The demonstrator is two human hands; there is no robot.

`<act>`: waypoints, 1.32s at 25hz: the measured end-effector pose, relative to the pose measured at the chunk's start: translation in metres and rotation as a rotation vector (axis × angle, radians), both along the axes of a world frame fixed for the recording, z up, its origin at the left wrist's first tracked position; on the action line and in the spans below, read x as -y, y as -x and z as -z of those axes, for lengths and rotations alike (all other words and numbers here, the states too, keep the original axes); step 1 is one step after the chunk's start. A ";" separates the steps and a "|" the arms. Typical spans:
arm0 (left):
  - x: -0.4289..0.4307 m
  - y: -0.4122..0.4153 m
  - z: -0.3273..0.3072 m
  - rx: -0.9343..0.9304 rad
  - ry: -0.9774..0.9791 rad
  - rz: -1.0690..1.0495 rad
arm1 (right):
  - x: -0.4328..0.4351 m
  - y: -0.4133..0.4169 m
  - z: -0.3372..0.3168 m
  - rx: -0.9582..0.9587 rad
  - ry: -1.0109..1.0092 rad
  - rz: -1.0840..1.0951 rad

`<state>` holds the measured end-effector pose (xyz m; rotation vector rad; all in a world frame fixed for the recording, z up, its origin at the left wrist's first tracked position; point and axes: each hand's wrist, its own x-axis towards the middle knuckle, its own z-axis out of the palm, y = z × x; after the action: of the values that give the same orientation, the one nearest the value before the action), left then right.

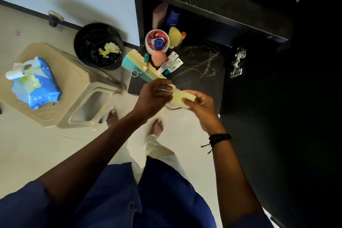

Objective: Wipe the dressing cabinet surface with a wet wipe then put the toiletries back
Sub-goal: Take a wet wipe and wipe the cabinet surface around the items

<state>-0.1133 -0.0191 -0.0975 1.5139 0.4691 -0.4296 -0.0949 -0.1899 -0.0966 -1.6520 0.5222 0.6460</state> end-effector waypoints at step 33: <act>-0.017 0.008 0.079 0.272 -0.843 0.542 | 0.007 -0.137 0.103 0.532 0.938 -0.744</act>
<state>-0.1211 -0.0022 -0.1761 2.4962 -0.0124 -0.4535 0.0421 -0.1964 -0.1991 -2.8407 -0.2774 0.4499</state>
